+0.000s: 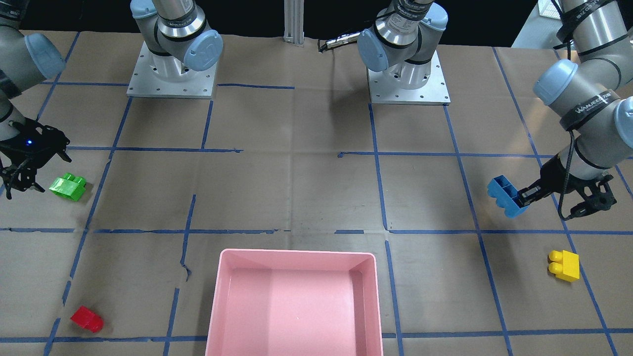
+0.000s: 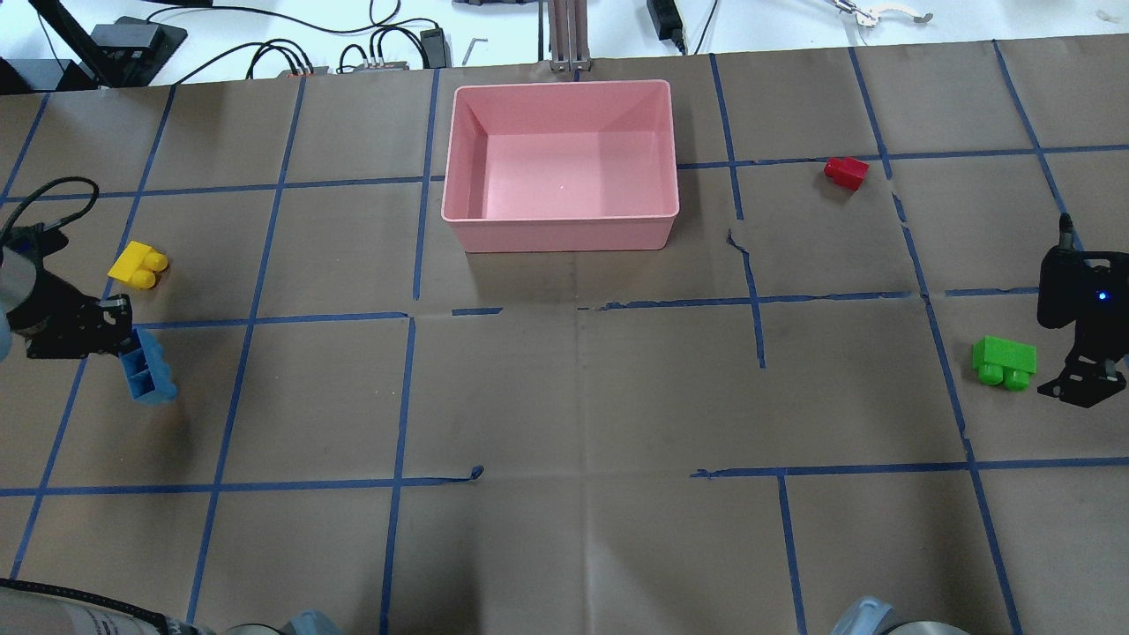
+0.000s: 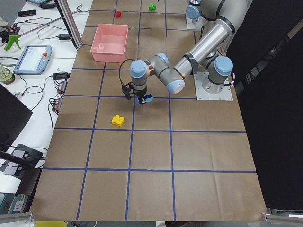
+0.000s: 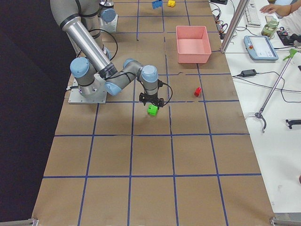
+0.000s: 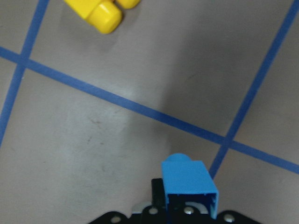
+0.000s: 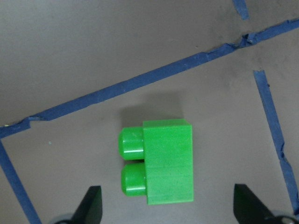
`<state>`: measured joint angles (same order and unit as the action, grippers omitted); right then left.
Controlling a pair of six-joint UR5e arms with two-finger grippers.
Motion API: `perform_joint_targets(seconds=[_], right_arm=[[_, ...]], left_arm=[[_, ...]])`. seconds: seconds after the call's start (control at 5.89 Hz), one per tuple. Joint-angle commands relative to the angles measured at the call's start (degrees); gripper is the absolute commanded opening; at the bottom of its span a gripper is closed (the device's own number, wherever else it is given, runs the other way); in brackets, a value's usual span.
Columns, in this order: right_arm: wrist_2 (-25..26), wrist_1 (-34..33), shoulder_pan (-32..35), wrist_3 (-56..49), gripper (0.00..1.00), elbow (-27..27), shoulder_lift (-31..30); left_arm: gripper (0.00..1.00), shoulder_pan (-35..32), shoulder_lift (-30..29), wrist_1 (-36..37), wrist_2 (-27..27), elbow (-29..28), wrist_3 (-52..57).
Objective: Put all blocks into box
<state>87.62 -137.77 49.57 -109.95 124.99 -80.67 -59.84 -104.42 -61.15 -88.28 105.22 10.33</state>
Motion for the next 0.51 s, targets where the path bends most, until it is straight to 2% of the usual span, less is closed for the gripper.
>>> perform_joint_targets(seconds=[0.0,0.34], right_arm=[[-0.69,-2.68,0.00,-0.09,1.00,0.16,2.62],[-1.93,-2.85,0.00,-2.26,1.00,0.34,4.28]], left_arm=[[0.00,-7.26,-1.13,-1.76,5.01,-7.00,-0.13],[0.00,-19.02,-7.60,-11.13,4.61,-22.86,-2.05]])
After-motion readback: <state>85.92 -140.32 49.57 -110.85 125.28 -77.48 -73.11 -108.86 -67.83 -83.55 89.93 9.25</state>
